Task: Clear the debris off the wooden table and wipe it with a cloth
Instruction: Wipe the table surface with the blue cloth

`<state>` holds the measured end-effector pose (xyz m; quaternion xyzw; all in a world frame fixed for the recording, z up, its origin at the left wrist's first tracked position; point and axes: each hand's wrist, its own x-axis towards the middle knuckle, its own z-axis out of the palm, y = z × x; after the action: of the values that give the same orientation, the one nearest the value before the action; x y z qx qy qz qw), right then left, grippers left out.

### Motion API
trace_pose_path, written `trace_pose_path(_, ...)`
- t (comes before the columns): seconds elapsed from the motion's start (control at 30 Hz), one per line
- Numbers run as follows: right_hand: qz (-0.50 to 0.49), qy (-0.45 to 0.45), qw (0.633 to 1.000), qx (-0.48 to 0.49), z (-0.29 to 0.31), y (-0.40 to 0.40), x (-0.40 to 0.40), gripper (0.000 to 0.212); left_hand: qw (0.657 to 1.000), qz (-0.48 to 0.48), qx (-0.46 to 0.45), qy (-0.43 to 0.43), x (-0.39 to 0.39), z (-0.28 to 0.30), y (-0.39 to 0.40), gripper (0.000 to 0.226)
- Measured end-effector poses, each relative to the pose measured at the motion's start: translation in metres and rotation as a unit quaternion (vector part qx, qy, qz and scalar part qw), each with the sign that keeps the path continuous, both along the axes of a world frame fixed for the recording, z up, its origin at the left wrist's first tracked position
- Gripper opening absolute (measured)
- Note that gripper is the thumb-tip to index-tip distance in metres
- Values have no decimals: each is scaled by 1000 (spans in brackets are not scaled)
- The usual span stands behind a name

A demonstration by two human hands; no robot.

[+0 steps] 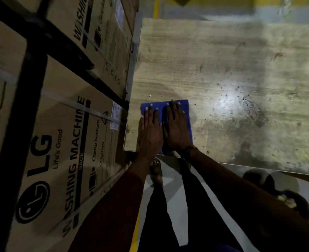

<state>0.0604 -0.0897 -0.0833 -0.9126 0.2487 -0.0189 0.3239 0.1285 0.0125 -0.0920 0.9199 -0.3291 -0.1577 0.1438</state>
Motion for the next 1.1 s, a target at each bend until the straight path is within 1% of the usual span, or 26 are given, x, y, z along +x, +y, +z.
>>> trace_pose_path(0.07,-29,15,999,-30,-13,0,2,68,1000,5,-6,-23,1,-11,-5,68)
trace_pose_path(0.17,-39,12,996,-81,-32,-5,3,69,998,10,-21,-56,6,-27,-6,66)
trace_pose_path(0.27,-47,5,992,-120,-40,-10,14,69,996,-15,-35,-83,22,-34,-8,66)
trace_pose_path(0.37,-58,0,989,-136,-43,-24,41,69,993,-31,-46,-103,53,-39,-24,65)
trace_pose_path(0.5,-73,-6,989,-130,-42,-42,73,69,994,-51,-55,-83,95,-43,-42,66)
trace_pose_path(0.6,-63,-5,990,-127,-40,-44,76,64,994,-68,-61,-66,107,-42,-38,65)
trace_pose_path(0.7,-53,0,990,-128,-37,-30,61,62,995,-59,-65,-56,90,-37,-22,65)
trace_pose_path(0.83,-53,19,988,-141,-35,14,30,62,995,-53,-57,-62,53,-28,22,64)
trace_pose_path(0.97,-55,25,990,-125,-30,58,-1,65,995,-70,-20,-70,21,-19,65,64)
trace_pose_path(1.1,-60,25,988,-138,-30,63,-4,64,995,-72,-11,-64,22,-23,67,66)
